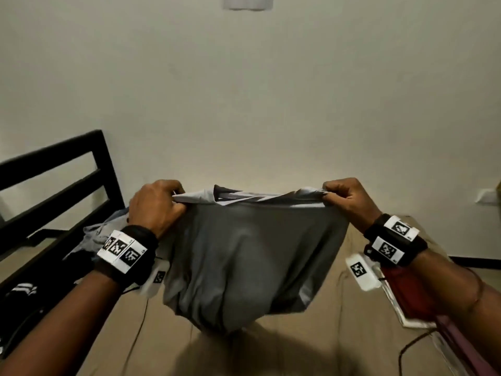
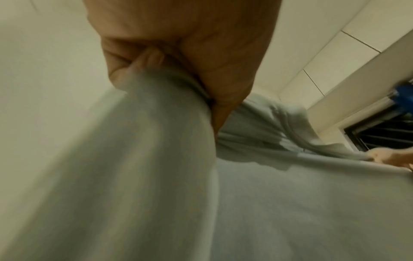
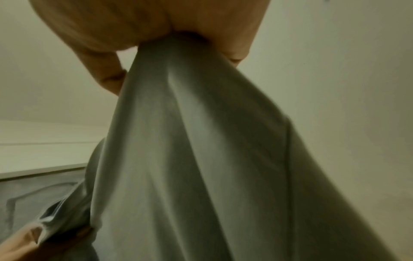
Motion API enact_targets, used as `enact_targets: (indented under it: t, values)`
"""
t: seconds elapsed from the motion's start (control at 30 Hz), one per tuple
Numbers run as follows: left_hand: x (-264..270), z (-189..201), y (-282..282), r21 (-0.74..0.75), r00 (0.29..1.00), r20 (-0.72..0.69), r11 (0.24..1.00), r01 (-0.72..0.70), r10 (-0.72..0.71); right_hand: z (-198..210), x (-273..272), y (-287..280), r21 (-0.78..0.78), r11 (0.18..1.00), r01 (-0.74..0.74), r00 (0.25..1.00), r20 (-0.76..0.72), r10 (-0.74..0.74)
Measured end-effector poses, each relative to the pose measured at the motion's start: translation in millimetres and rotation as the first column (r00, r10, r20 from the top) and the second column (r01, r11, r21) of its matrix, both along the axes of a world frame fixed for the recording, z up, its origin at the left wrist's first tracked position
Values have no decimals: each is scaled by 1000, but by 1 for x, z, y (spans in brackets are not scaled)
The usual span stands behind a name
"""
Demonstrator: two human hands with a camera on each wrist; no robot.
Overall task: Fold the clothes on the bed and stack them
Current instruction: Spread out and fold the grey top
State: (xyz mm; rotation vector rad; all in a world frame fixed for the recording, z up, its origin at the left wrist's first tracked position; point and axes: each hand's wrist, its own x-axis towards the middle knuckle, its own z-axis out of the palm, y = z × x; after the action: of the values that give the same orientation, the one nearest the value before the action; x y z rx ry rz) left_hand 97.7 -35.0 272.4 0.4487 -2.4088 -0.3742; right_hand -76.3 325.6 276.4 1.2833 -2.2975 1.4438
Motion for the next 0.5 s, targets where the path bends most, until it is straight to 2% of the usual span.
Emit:
enact_targets:
  t: [0.1,0.17,0.23,0.27,0.37,0.43,0.5]
  values:
    - [-6,33,-8,23,999,25,1000,-21,20,28,-7,16,-26,999,-39,998,45,40]
    - [-4,49,-16,199,991,-23,971,135,-133,41,-11,28,-106,994,-30,997,73,38]
    - [2,62,-15,405,932,-100,841,358,-349,50,-12,39,-173,985,-5,993,113,25]
    - [6,66,-13,495,900,-119,761,419,-418,52,-11,45,-179,984,3,990,139,22]
    - [16,74,-8,669,844,-133,581,463,-520,59,-5,63,-51,998,-24,985,169,32]
    - [25,77,-7,733,833,-98,526,430,-544,65,4,80,85,996,-37,987,158,23]
    - [38,78,-8,755,825,-49,520,399,-562,69,12,101,159,985,-67,984,176,39]
